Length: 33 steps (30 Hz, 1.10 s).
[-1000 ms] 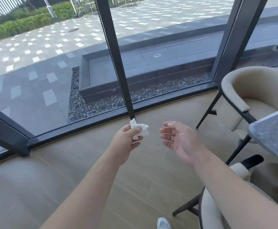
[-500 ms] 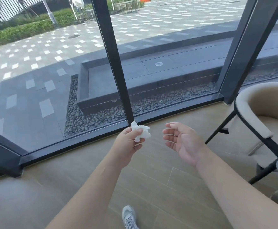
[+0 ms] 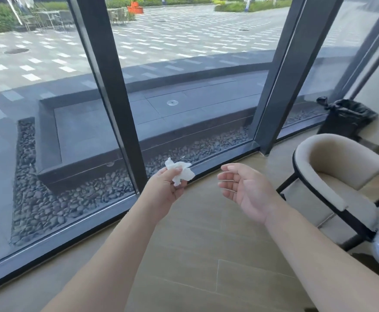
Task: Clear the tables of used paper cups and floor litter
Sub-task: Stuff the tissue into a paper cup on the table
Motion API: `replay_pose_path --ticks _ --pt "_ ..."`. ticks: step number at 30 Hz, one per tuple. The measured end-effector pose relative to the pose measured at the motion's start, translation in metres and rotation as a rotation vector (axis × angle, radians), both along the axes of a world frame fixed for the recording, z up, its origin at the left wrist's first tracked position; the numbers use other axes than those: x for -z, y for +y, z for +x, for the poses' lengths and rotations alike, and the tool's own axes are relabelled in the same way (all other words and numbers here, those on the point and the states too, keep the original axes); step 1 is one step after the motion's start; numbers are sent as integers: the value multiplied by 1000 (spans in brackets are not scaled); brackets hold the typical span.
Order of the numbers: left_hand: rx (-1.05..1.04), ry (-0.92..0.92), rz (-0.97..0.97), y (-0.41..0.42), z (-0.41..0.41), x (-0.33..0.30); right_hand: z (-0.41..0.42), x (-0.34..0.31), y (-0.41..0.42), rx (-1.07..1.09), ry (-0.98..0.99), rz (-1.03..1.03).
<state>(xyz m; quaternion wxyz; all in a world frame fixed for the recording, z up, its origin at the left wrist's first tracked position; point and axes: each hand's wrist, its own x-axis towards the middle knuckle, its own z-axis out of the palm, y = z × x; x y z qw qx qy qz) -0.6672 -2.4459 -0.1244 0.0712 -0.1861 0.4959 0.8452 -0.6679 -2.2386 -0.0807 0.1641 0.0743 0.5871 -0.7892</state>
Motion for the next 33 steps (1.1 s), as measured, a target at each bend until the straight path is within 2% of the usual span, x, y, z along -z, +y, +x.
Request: replay_pose_path --ticks 6,15,23,30,33 --pt "93 27 3 -16 -61 -2 -44 -5 -12 85 3 -7" --pt "208 10 -67 11 -166 2 -131 7 17 201 12 -60" --pt "248 31 -105 55 -293 -12 -268 14 34 182 -18 -107" --pt "254 58 -117 111 -416 -33 -389 0 94 187 -2 -119" --pt "317 92 -126 136 -458 -38 -427 -4 119 225 -5 -121"
